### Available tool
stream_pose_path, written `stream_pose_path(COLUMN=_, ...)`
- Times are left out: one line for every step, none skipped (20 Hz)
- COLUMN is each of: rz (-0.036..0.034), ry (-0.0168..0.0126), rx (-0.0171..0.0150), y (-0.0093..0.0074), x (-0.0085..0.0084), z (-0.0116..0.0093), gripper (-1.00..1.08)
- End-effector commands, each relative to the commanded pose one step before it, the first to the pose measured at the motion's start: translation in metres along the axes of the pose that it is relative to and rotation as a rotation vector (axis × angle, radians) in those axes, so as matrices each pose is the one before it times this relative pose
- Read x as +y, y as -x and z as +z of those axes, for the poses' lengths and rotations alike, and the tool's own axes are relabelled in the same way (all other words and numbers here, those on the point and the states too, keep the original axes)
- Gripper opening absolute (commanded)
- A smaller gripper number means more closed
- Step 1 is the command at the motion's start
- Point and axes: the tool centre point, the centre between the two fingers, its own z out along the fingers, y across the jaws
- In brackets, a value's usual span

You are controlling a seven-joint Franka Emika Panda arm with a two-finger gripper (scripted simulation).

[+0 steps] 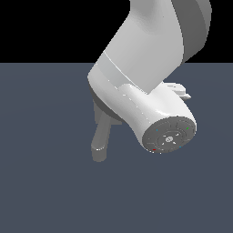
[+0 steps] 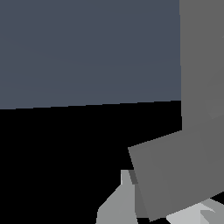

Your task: Turn on the faucet by rotating a designated handle.

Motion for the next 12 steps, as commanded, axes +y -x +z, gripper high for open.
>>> stream_pose_path(rz=-0.0114, ry=0.02801, rx=0.0324, y=-0.0174, x=0.00589, z=-0.00047, gripper=-1.0)
stream_pose_path(rz=-0.00137, ry=0.0015, rx=0.00217, y=-0.00376, x=-0.00083, z=0.00004, gripper=-1.0)
stream_pose_path(rz=-0.00139, ry=0.00152, rx=0.0022, y=-0.00378, x=-0.00082, z=0.00004, gripper=-1.0)
stream_pose_path(rz=-0.00141, ry=0.00154, rx=0.00222, y=-0.0038, x=-0.00081, z=0.00005, gripper=-1.0)
stream_pose_path(rz=-0.00142, ry=0.00154, rx=0.00222, y=-0.00381, x=-0.00082, z=0.00005, gripper=-1.0)
stream_pose_path(rz=-0.00142, ry=0.00154, rx=0.00221, y=-0.00382, x=-0.00082, z=0.00005, gripper=-1.0)
stream_pose_path(rz=-0.00145, ry=0.00156, rx=0.00224, y=-0.00384, x=-0.00082, z=0.00006, gripper=-1.0)
stream_pose_path(rz=-0.00147, ry=0.00159, rx=0.00226, y=-0.00386, x=-0.00081, z=0.00006, gripper=-1.0)
stream_pose_path(rz=-0.00146, ry=0.00157, rx=0.00222, y=-0.00385, x=-0.00083, z=0.00006, gripper=-1.0)
stream_pose_path(rz=-0.0015, ry=0.0016, rx=0.00223, y=-0.00386, x=-0.00083, z=0.00007, gripper=-1.0)
stream_pose_path(rz=-0.00157, ry=0.00165, rx=0.00225, y=-0.00388, x=-0.00081, z=0.0001, gripper=-1.0)
stream_pose_path(rz=0.0, ry=0.0, rx=0.0, y=0.0, x=0.0, z=0.0, gripper=-1.0)
